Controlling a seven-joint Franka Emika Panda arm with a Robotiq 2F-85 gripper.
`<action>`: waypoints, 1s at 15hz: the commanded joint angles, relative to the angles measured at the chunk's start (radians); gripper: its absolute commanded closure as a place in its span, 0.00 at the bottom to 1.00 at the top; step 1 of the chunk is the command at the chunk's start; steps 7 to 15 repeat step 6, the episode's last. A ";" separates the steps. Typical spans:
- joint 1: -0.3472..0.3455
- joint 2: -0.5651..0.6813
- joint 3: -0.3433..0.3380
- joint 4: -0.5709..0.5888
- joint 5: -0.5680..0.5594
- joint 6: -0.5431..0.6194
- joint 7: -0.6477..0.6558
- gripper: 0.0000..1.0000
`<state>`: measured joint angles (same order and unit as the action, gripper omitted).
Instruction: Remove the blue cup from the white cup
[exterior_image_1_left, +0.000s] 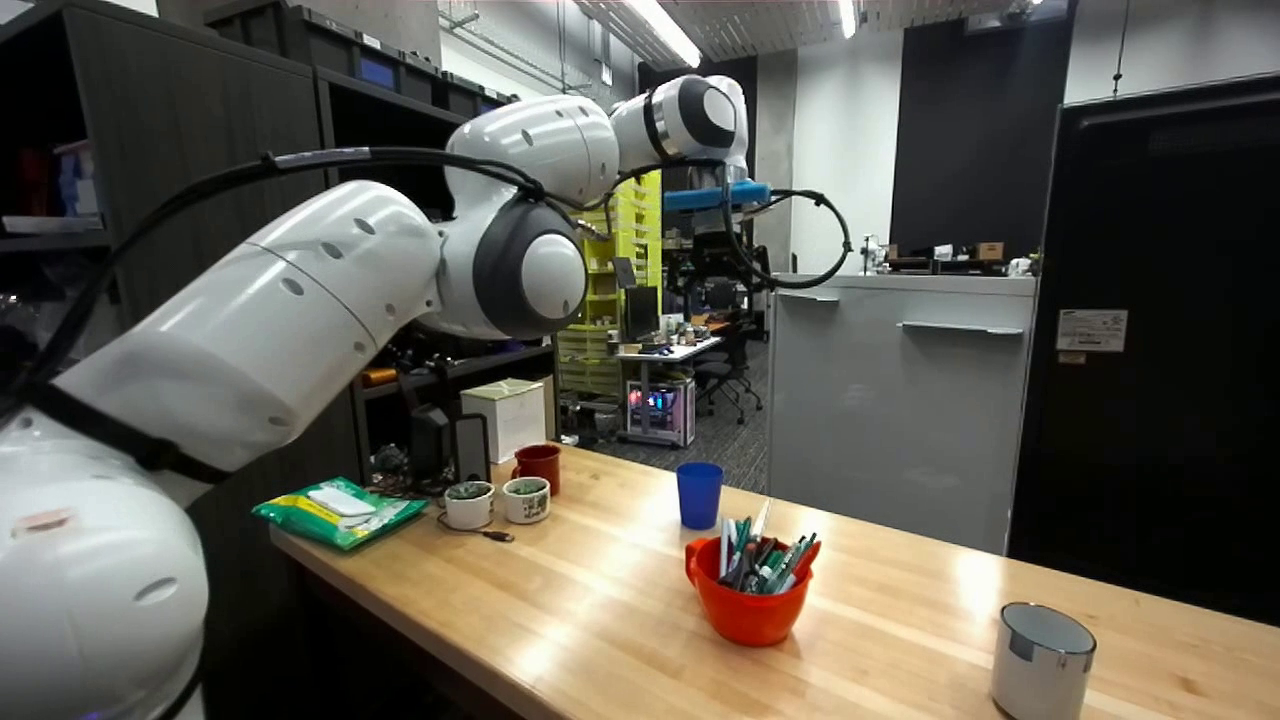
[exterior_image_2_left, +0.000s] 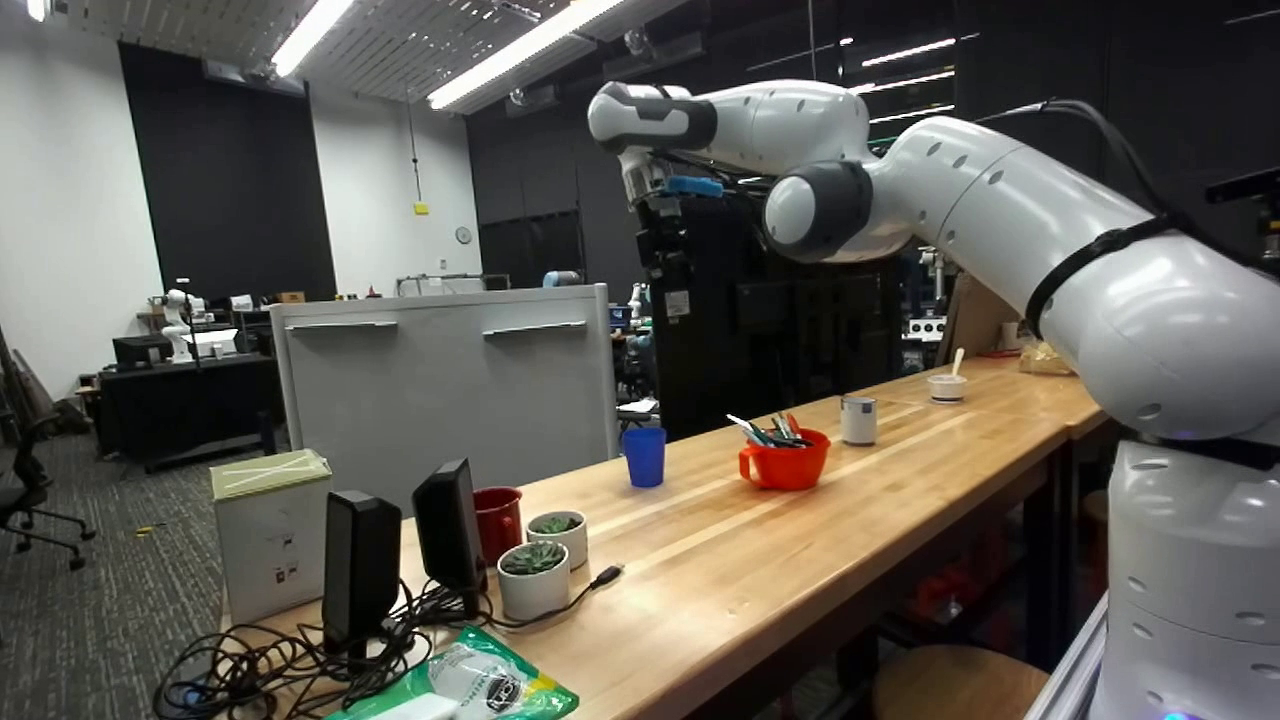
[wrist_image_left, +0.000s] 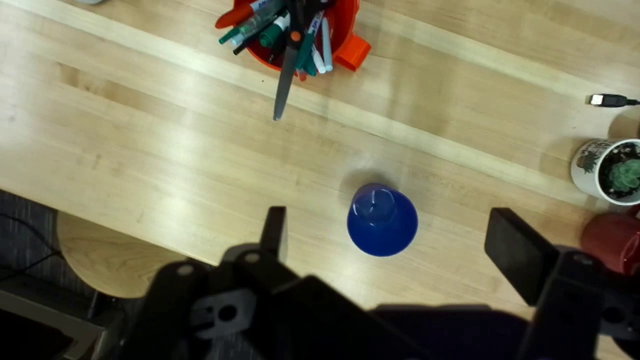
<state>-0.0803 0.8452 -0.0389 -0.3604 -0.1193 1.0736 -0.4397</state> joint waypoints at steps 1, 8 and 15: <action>-0.039 -0.030 -0.008 -0.032 0.005 -0.025 0.034 0.00; -0.049 -0.015 -0.004 -0.031 0.003 0.001 0.017 0.00; -0.049 -0.015 -0.004 -0.031 0.003 0.001 0.017 0.00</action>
